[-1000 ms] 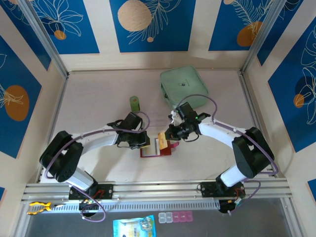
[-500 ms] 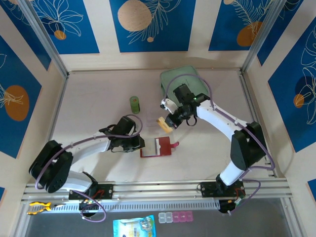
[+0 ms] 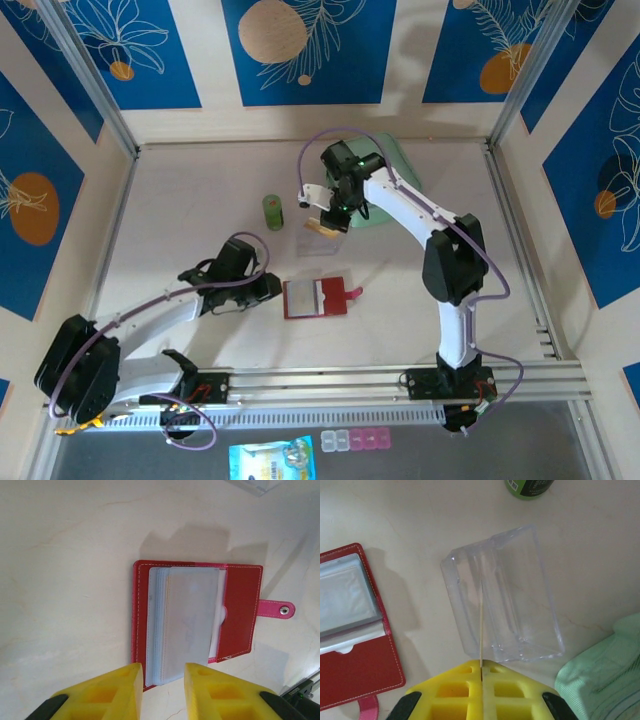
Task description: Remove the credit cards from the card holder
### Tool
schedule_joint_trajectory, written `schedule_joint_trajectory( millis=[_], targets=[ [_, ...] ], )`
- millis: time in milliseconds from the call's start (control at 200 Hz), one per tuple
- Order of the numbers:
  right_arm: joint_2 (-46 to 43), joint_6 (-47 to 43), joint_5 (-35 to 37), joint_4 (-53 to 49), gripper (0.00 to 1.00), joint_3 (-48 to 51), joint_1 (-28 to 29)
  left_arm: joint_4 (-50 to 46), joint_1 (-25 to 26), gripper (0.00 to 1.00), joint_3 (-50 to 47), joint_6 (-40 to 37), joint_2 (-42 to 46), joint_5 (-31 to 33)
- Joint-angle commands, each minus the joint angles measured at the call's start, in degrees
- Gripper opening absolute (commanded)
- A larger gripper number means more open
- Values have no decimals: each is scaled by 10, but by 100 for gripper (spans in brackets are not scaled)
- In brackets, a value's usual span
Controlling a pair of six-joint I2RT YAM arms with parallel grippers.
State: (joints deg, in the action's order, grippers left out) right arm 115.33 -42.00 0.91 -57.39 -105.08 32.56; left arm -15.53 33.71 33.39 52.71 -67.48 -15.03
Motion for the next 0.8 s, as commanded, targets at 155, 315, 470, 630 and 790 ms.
schedule_joint_trajectory(
  millis=[155,315,470,630,790],
  targets=[
    [73,-61,-39,-90,0,-101,-2,-41,-16,28,-27,16,49,24],
    [106,-83,-43,-123,0,-133,-1,-62,-22,28,-32,17,71,29],
    [128,-107,-44,-147,0,-150,-2,-78,-32,29,-28,9,81,26],
    [152,-115,-61,-173,0,-178,-2,-101,-41,29,-23,-2,90,26],
    [171,-118,-68,-191,0,-190,0,-101,-50,29,-24,-4,93,21]
  ],
)
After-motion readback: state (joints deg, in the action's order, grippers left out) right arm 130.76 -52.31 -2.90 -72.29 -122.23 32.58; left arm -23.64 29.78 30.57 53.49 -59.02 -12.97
